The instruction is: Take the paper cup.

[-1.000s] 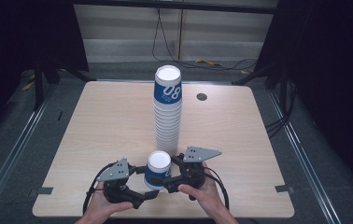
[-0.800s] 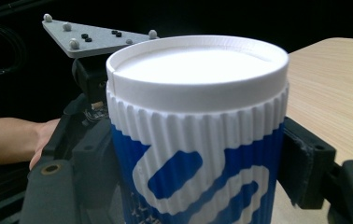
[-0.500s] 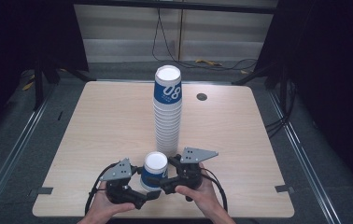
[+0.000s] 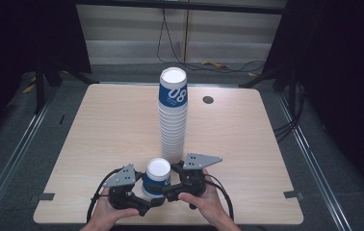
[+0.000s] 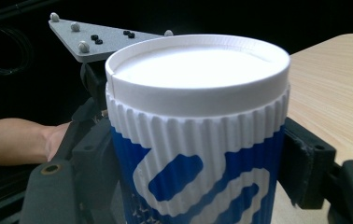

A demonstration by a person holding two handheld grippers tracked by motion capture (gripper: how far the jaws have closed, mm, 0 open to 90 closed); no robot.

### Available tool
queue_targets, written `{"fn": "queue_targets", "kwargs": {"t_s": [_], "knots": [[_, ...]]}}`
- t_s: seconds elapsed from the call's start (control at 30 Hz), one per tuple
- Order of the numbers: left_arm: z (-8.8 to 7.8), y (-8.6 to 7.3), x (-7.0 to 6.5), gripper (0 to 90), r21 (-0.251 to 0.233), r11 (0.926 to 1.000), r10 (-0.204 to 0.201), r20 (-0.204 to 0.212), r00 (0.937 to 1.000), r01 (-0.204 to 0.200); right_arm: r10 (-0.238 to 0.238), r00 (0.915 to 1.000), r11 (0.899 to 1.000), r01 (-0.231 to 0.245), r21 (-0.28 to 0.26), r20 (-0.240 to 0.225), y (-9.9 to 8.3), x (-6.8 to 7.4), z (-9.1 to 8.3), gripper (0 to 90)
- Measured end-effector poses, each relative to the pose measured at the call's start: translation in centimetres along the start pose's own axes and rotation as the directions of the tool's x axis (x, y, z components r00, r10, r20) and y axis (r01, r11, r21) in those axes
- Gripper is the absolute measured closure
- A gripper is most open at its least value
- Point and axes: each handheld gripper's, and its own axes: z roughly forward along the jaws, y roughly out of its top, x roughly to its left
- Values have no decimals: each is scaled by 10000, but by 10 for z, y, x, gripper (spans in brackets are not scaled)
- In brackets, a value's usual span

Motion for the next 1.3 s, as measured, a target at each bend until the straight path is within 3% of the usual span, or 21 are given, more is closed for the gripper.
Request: {"fn": "queue_targets", "kwargs": {"t_s": [0.2, 0.33, 0.73, 0.83, 0.93, 1.03, 1.3], "knots": [[0, 1, 1, 145, 183, 9998, 28, 26, 10000, -28, 249, 9997, 9995, -248, 185, -37, 0, -2, 0, 230], [0, 1, 0, 151, 291, 9996, 57, 136, 9999, -61, 127, 9996, 9992, -136, 373, 258, 1, -2, 0, 136], [-2, 0, 1, 155, 350, 9994, 31, 68, 10000, -33, 0, 9997, 9979, -16, 641, 256, 4, -1, -4, 156], [-4, -1, 2, 156, 362, 9993, 1, 9, 10000, -2, -204, 9992, 9940, 164, 1085, 352, 7, -2, -7, 132], [-6, -1, 4, 155, 355, 9994, -27, -55, 10000, 29, -186, 9990, 9939, 142, 1094, 400, 9, -2, -9, 135], [-9, -2, 5, 155, 334, 9994, -45, -137, 9999, 49, -417, 9982, 9883, 348, 1482, 436, 11, -2, -11, 134], [-14, -1, 9, 155, 590, 9982, -30, -353, 9994, 51, -472, 9974, 9857, 377, 1643, 542, 14, -3, -16, 135]]}}
